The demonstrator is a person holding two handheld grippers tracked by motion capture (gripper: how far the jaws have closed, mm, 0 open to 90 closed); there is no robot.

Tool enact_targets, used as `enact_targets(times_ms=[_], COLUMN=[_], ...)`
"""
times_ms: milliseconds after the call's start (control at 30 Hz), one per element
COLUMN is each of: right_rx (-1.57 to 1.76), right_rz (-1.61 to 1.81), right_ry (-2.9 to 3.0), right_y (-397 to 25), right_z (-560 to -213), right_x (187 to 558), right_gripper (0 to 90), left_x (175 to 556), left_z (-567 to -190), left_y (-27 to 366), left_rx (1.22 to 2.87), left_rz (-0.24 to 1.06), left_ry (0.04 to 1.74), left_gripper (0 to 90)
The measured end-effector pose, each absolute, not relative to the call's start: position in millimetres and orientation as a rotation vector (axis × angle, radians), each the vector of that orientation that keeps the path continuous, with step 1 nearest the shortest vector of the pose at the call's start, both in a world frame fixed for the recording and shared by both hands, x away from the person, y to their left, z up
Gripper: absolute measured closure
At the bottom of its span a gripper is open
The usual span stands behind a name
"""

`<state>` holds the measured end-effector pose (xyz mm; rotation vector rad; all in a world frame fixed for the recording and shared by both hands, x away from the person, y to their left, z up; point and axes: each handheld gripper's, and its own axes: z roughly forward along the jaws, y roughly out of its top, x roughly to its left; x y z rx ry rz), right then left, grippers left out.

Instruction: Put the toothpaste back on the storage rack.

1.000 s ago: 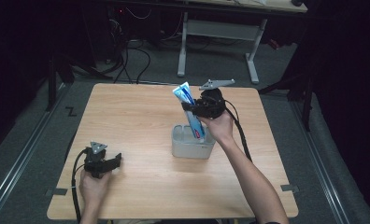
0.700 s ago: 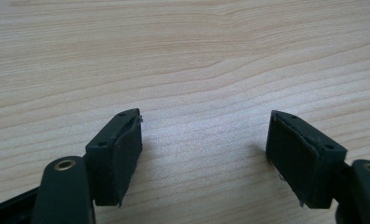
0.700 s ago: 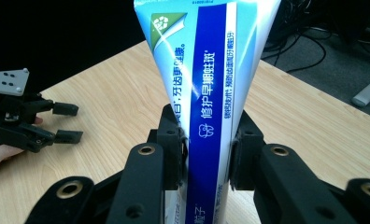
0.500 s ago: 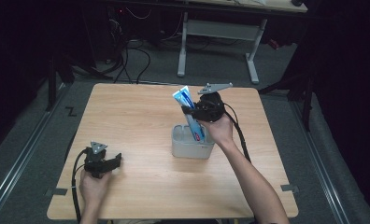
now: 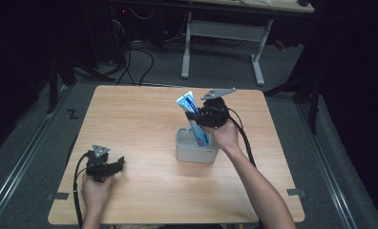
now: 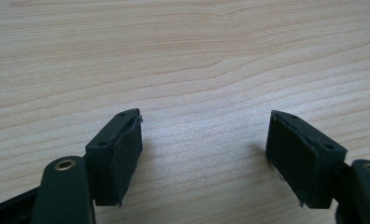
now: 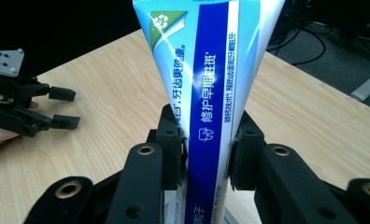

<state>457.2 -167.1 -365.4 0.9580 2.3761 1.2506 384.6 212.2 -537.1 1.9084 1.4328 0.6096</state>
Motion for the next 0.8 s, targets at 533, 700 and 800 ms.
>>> enact_targets(times_ms=[533,700,800], right_rx=[0.966,0.978,0.98], right_rz=[1.224,1.204,1.204], right_ry=[2.386,2.39,2.391], right_y=[-171,-175,-176], right_z=[-372,-379,-380], right_x=[456,454,453], right_gripper=[69.8,69.8,69.8], left_x=[385,385,385], left_z=[-537,-537,-537], left_y=[212,212,212], left_rx=[1.907,1.907,1.907], left_rz=[0.612,0.613,0.612], left_ry=[1.433,1.434,1.434], left_gripper=[27.6,27.6,27.6])
